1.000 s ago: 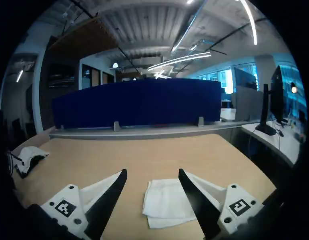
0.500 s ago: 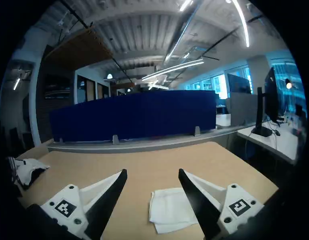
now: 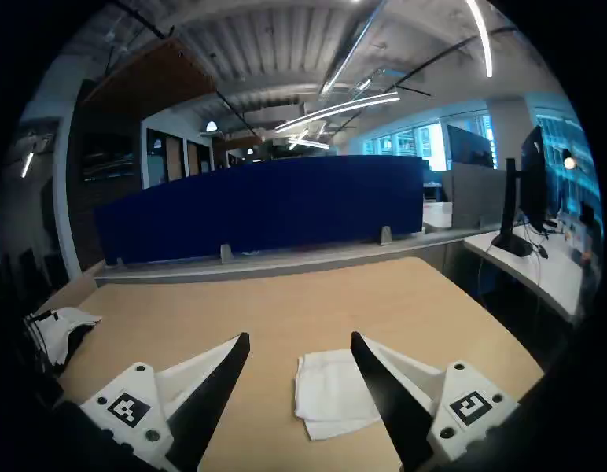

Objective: Fold towel

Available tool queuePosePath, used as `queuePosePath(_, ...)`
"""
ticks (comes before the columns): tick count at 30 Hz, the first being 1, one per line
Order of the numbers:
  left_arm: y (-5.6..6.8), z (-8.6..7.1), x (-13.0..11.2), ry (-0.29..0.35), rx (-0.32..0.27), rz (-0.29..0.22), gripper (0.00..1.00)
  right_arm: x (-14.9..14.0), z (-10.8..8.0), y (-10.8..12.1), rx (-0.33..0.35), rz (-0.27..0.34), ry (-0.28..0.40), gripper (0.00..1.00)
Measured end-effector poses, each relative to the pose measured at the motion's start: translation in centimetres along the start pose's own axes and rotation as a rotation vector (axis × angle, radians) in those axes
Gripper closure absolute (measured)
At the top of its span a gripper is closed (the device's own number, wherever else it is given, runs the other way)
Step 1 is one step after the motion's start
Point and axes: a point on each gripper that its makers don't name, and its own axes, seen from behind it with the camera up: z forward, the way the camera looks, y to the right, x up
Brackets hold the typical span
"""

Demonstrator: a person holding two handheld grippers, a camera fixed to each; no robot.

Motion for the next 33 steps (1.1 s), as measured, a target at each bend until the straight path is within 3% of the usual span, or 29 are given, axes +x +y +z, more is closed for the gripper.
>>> queuePosePath(8,-0.2,0.0,-0.2,0.058,0.021,0.031,0.07,-0.9,-0.4,0.7,-0.044,-0.057,-0.079,0.0)
queuePosePath(18,1.4,0.6,-0.3,0.111,0.017,0.097,0.07,0.3,0.5,0.4,-0.064,-0.077,-0.09,0.0)
queuePosePath(33,0.9,0.5,-4.1,0.108,0.037,0.077,0.07,0.4,2.2,-1.6,-0.03,-0.115,-0.092,0.0)
